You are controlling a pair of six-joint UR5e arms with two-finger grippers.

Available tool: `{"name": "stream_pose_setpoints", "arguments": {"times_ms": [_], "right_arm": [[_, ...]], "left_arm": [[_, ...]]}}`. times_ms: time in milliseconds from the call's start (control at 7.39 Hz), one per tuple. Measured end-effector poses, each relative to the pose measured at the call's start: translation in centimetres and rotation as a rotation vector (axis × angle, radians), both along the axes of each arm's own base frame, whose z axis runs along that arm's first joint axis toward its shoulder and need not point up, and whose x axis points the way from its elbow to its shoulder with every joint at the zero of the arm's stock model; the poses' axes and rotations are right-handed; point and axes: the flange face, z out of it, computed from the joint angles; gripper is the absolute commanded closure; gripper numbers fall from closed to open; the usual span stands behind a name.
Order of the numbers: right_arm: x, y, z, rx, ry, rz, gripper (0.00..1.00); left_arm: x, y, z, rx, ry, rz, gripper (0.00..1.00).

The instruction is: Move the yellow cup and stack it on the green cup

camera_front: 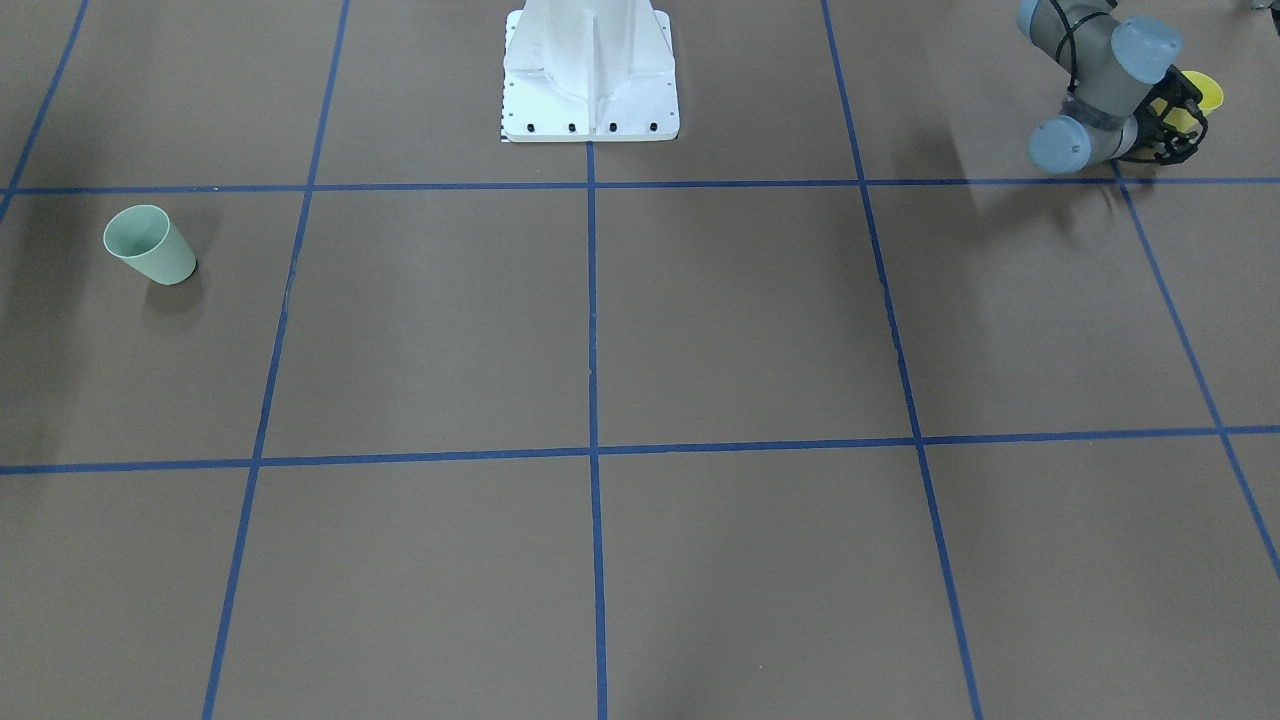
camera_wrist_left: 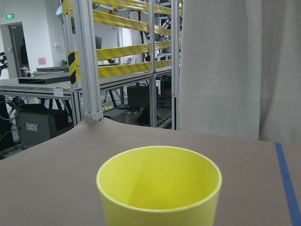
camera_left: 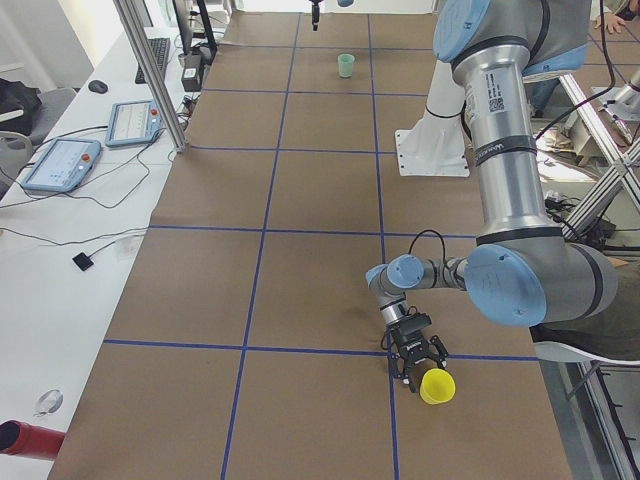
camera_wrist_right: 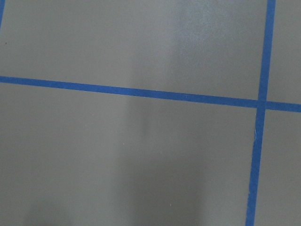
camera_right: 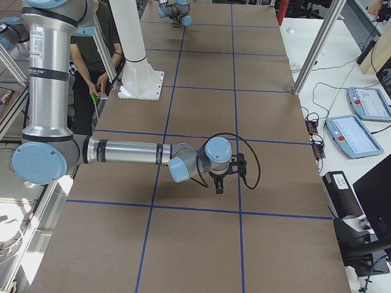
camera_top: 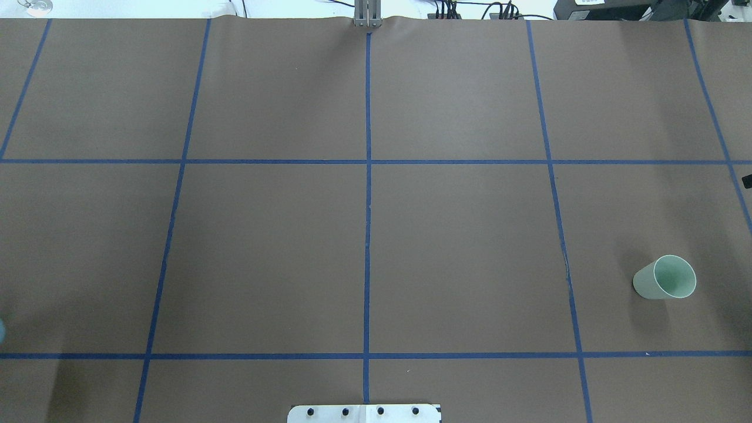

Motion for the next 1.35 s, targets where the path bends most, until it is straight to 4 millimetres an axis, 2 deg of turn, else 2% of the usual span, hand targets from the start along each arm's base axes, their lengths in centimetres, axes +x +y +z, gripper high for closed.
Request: {"name": "stream_pose_setpoints", "arguments": {"times_ms": [135,271,406,676,812,1082,1217,1353], "right_arm": [[-0.1,0.0,0.0,0.000,0.000,-0.002,0.00],[-0.1,0.1,0.0,0.000,-0.002,-0.004,0.00],[-0.2,0.2,-0.1,0.000,-0.004,-0.005,0.00],[-0.2,0.8,-0.4,0.002,-0.010,-0.008,0.00],[-0.1,0.9,-0.6,0.005,-0.011,-0.009,0.00],[-0.1,1.0,-0.8,0.008,-0.013,-0.009,0.00],[-0.1,1.0,-0.9,0.009,-0.013,-0.009,0.00],[-0.2,1.0,-1.0,0.012,-0.012,-0.010,0.00]], "left_arm": [[-0.2,0.3,0.6,0.002,-0.007,-0.005,0.02],[-0.5,0.6,1.1,0.001,-0.014,-0.004,0.07],[-0.9,0.9,1.5,-0.003,-0.018,-0.004,0.17],[-1.1,1.3,1.7,-0.012,-0.023,-0.009,0.69],[-1.1,1.5,1.7,-0.013,-0.024,-0.010,0.73],[-1.5,1.7,1.8,-0.025,-0.016,0.021,0.73],[-2.5,1.9,2.0,-0.042,-0.013,0.057,0.73],[-4.5,2.3,2.0,-0.051,-0.016,0.113,0.73]]}}
